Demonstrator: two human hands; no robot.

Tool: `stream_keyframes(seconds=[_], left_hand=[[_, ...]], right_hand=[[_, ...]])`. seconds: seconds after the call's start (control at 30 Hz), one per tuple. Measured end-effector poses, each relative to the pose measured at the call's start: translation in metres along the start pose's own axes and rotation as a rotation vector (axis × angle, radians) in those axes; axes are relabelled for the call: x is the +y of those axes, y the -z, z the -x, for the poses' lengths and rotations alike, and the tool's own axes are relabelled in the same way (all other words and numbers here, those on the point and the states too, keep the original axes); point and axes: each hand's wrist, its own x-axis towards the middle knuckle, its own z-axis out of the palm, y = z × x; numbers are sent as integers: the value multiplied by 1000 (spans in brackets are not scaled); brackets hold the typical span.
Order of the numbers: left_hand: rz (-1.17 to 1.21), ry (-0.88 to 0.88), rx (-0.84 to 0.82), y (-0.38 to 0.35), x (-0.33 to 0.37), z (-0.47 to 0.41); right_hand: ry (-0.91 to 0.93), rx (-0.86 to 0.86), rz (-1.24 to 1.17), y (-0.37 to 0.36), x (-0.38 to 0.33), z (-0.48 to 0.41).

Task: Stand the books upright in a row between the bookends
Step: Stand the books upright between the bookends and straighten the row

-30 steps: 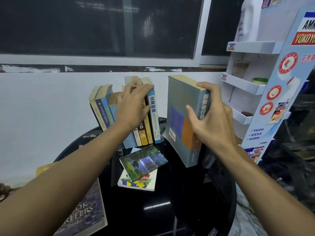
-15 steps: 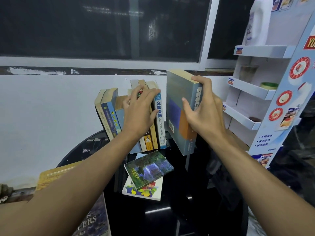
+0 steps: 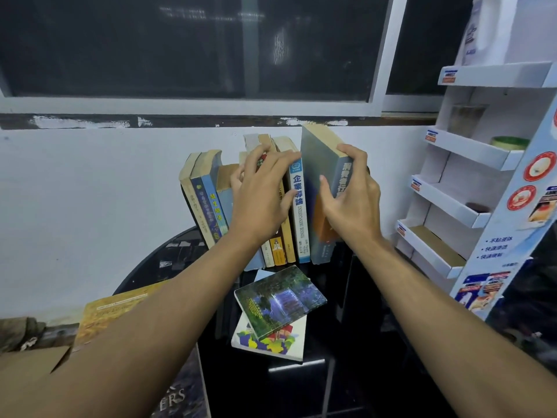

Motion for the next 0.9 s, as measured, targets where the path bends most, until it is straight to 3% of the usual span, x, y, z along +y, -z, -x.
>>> stream_keyframes(seconds=[0.57,0.8,0.9], left_hand=[[22,13,23,-2,3,1],[16,20,9,0,5,1],[15,21,-6,1,4,0]], right_hand=[[-97,-81,-60,-9,18,-6],[-105,-288,-122,4,14,-11],[-124,-477,-137,17,16,-17]])
